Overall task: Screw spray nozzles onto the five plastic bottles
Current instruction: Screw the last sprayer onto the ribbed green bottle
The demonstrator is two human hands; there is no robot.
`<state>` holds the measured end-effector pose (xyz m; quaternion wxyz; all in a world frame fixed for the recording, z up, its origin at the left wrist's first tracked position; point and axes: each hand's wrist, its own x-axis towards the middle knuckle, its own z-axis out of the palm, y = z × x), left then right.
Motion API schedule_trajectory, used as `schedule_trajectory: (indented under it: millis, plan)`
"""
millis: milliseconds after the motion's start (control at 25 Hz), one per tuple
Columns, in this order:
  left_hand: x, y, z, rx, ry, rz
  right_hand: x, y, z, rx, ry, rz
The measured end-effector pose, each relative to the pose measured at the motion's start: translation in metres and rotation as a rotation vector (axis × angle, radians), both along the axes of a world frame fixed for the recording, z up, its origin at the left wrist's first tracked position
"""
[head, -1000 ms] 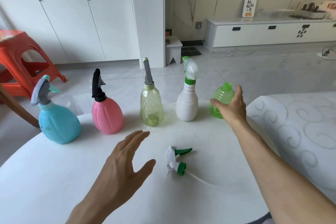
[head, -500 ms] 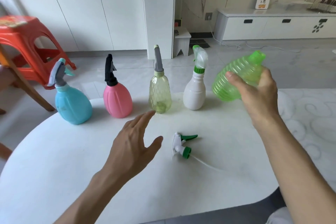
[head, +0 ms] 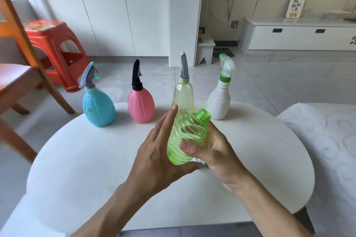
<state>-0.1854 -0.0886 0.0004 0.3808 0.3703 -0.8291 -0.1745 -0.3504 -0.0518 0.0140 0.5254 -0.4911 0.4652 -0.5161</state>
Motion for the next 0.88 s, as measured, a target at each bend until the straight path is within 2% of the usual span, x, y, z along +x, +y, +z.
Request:
schedule_trajectory:
  millis: [40,120,200,320,360,600,680,720,760,880]
  plan:
    - [0.000,0.000,-0.001,0.004,0.019,0.017,0.001,-0.001,-0.001,0.002,0.029,0.014]
    - [-0.001,-0.004,-0.006,-0.025,-0.015,0.058,-0.007,-0.005,-0.003,0.032,0.243,0.064]
    - [0.000,-0.011,-0.009,-0.080,-0.145,0.134,-0.025,-0.009,0.000,0.144,0.618,0.052]
    - [0.001,-0.020,-0.011,-0.137,-0.377,0.219,-0.039,-0.011,-0.009,0.253,1.266,-0.083]
    - [0.002,-0.021,-0.012,-0.132,-0.424,0.214,-0.036,-0.011,-0.017,0.248,1.382,-0.080]
    - [0.004,-0.023,-0.016,-0.125,-0.498,0.199,-0.024,-0.012,-0.050,0.206,1.626,-0.152]
    - [0.007,-0.024,-0.015,-0.109,-0.478,0.219,-0.029,-0.013,-0.045,0.236,1.562,-0.193]
    - [0.010,-0.025,-0.014,-0.097,-0.463,0.229,-0.031,-0.014,-0.039,0.220,1.415,-0.252]
    - [0.013,-0.026,-0.013,-0.087,-0.447,0.237,-0.034,-0.015,-0.032,0.195,1.164,-0.336]
    - [0.023,-0.028,-0.013,-0.081,-0.406,0.258,-0.059,-0.023,0.000,0.043,0.119,-0.550]
